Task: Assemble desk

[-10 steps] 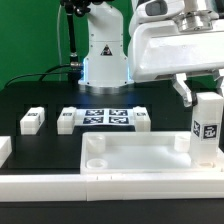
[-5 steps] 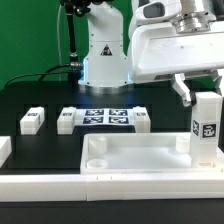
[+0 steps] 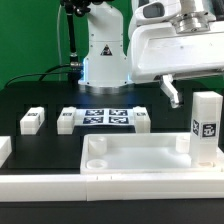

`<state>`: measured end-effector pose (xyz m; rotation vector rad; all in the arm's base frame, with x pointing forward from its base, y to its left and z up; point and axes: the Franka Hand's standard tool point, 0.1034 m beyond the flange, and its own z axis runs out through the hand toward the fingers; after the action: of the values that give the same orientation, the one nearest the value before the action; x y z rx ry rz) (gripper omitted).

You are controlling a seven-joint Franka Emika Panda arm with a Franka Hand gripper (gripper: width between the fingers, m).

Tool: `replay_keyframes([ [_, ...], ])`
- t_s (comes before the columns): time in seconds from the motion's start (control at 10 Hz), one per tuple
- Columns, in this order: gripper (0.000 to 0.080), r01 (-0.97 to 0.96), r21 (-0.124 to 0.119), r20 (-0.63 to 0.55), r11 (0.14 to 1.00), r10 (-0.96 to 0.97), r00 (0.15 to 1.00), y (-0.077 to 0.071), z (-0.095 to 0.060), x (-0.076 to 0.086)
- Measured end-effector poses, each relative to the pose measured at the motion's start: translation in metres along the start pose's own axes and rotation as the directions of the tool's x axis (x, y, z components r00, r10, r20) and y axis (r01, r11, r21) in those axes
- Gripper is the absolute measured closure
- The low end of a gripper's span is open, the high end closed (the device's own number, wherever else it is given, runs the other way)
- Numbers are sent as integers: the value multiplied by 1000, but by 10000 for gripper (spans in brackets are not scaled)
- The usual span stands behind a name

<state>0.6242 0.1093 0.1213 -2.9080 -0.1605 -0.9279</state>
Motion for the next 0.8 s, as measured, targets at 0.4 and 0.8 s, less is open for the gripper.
replay_keyframes([
  [0.4,151,0,0,0,1000,0,1000,0,0,0],
  [0.8,151,-5,5,53,1000,5,999,1,6,13],
])
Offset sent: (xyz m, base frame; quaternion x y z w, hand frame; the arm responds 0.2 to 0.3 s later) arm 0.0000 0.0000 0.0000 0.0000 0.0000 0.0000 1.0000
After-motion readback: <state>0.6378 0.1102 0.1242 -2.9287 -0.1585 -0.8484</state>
